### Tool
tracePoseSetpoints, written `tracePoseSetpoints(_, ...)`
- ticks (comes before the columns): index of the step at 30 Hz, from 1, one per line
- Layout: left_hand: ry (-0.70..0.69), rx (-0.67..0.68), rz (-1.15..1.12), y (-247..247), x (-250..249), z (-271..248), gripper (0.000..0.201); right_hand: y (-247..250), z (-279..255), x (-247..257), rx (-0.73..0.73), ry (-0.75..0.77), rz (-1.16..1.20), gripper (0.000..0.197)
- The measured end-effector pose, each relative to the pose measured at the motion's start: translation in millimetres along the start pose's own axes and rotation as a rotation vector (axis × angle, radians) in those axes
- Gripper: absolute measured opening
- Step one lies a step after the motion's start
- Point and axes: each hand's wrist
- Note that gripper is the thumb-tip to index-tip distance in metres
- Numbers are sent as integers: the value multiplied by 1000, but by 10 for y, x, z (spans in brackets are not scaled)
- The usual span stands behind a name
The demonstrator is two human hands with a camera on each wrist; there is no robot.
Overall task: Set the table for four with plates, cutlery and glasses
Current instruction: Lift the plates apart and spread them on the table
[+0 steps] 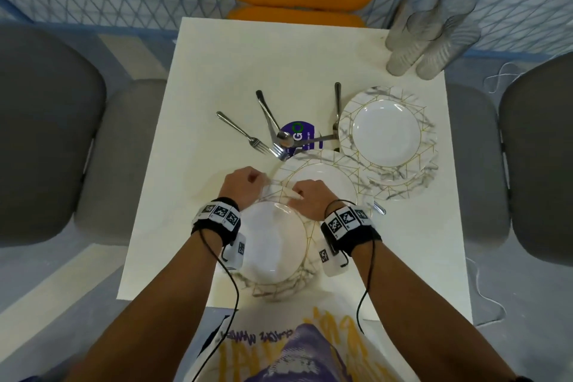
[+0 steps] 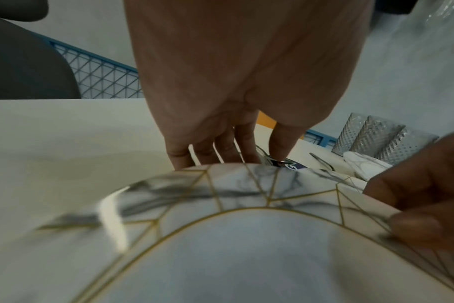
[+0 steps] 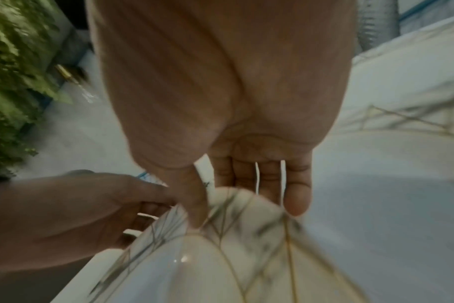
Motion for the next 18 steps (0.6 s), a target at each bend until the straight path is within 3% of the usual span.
tracePoseSetpoints(4, -22, 41, 114, 215, 184, -119, 51, -33, -77, 35, -89, -74, 115, 19)
tracePoseSetpoints(7, 88, 42, 79, 359, 326, -71, 65, 38, -78, -20, -177, -120, 143, 21)
tracePoseSetpoints(9, 210, 47, -132, 458, 427, -7, 69, 120, -60, -68, -246, -182, 207, 22)
tracePoseSetpoints(11, 376, 104, -502, 518, 481, 15, 71, 193, -34, -102, -326, -273, 325, 23)
tracePoseSetpoints(12, 429, 140, -672, 521, 485, 31, 69, 218, -11, -124, -363, -319, 387, 25)
tracePoseSetpoints(14, 438, 128, -857, 549, 364, 21, 44, 289, -11, -138, -419, -364, 496, 28)
tracePoseSetpoints(18, 427, -67, -804, 591, 131, 66, 22, 422, -68, -304, -531, -477, 638, 21)
Point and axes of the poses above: each hand's wrist, its own z-axis towards the middle knuckle, its own y-axis out of the back of the hand, x = y × z, and after that the axes turned 15 degrees about -x, right-handed
